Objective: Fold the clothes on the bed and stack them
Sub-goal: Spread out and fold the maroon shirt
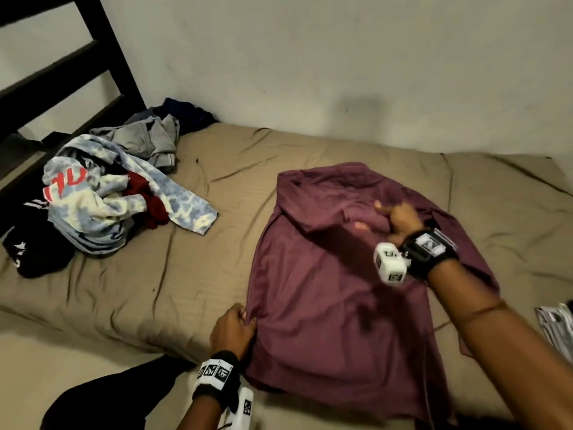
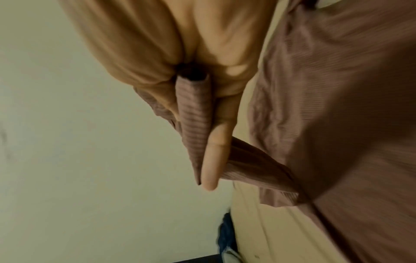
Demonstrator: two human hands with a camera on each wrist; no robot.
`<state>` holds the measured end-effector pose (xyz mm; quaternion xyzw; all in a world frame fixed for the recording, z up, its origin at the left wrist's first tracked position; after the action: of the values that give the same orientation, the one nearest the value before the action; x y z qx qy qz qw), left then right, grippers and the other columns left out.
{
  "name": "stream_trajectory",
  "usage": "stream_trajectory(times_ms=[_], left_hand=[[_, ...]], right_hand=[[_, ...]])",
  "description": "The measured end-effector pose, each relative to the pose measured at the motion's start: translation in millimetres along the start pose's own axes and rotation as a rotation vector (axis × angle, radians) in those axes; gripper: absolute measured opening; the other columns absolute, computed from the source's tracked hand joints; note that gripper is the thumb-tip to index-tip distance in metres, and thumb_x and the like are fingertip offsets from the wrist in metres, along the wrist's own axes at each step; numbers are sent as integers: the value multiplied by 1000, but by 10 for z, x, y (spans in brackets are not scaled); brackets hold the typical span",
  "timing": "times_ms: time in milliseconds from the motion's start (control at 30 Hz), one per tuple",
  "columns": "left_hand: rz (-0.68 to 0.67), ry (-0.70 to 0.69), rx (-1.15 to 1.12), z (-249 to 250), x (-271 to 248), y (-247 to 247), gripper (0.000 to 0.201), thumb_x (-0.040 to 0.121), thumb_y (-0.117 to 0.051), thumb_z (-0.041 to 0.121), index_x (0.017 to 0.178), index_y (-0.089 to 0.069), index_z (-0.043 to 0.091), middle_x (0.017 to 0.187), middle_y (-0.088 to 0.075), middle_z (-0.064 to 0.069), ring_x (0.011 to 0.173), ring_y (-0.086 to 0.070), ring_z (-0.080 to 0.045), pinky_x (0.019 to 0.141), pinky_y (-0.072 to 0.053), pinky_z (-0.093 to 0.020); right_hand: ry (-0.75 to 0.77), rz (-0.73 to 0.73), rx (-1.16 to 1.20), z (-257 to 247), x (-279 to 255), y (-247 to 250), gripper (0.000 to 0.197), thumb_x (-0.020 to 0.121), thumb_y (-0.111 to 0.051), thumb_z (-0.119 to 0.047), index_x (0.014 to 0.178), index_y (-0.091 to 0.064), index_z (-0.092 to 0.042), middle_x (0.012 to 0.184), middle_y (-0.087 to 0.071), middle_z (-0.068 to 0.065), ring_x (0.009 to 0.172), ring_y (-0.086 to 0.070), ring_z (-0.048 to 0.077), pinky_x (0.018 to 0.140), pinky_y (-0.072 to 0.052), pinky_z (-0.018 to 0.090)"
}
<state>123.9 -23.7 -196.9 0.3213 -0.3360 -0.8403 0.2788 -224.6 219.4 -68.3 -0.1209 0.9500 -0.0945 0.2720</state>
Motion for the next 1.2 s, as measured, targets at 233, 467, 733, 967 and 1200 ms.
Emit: stream_trajectory(times_ms=[233,467,733,967,1200], left_hand=[[63,-262,-13,979,-535,2,31,73,-68,15,99,-55,26,76,-64,8,77,-67,-28,62,-44,-31],[-157,-326,274,1503,-922,-976,53,92,-52,13,144,-40,18,123,-66,-13,112,-64,-38,91,-49,-45],[-274,-279,400,1365,-939,-1486,56,94,-56,7,146,-36,14,134,-58,-15,118,-62,-36,95,-48,-44],[-255,-303,370,1202,-944,-1467,59,93,-56,17,148,-35,23,126,-64,-11,114,-64,-37,92,-49,-45],[-17,-132,38,879,-909,-1064,45,84,-63,67,104,-58,26,96,-73,1,92,-71,-26,78,-54,-35]], right_hand=[[266,-223,-56,-1937,-452,-521,36,104,-40,-5,139,-49,-4,130,-66,14,109,-70,30,68,-61,47],[262,-78,-59,-2113,-511,418,27,105,-39,-6,128,-55,-7,115,-75,6,108,-71,23,68,-62,44],[126,18,-90,-1495,-389,1114,25,94,-49,-4,117,-58,-6,100,-77,1,86,-76,17,59,-61,36],[211,70,1,-1609,-673,1754,31,89,-51,-5,103,-76,-14,112,-75,0,95,-75,15,73,-63,31],[-192,574,-953,-312,-392,3043,29,95,-59,-22,116,-65,-2,132,-60,26,103,-65,40,78,-58,37]])
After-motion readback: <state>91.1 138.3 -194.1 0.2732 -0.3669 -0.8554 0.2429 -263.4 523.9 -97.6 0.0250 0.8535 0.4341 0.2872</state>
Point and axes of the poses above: each hand's wrist, its own x-axis towards the middle knuckle, its own y-axis out of the back of the hand, z = x × y, the point moved 9 cm from there along x, towards the middle knuckle
